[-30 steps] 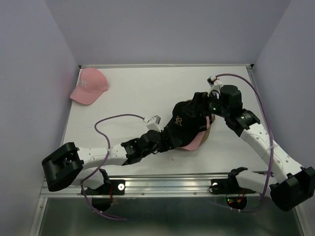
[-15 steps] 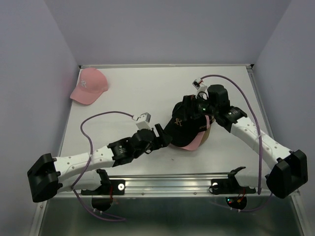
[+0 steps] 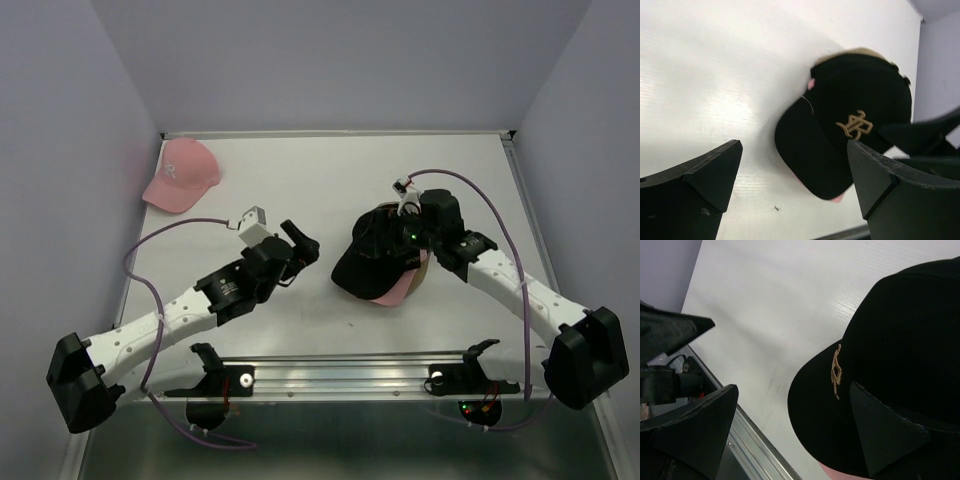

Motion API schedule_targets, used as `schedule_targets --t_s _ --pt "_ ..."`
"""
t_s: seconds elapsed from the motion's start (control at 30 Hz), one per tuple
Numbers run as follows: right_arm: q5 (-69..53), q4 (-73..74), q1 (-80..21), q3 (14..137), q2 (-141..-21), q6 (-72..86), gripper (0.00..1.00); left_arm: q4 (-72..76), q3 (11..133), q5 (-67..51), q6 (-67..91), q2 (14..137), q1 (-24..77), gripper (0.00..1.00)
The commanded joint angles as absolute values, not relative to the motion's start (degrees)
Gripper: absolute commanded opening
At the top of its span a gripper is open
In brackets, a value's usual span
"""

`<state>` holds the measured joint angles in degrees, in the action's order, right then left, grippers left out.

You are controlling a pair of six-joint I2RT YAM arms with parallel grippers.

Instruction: Stack the hats

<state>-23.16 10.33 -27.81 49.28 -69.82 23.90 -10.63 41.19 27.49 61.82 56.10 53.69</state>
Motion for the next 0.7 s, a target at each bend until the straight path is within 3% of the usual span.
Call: schedule_targets --t_s 0.0,0.3,0.67 --pt "-19.0 14.8 -27.7 46.6 -68.7 23.4 1.00 -12.5 42.6 28.0 61.3 53.9 46.6 0.99" --pt "-21.6 16.2 -27.7 56.8 -66.7 22.0 1.00 -13.3 46.4 30.1 56.5 53.9 30.4 0.99" --pt "-25.0 15.2 -27.7 66.2 -69.1 24.5 1.00 5.6 43.8 6.5 37.2 58.3 -4.3 0.99"
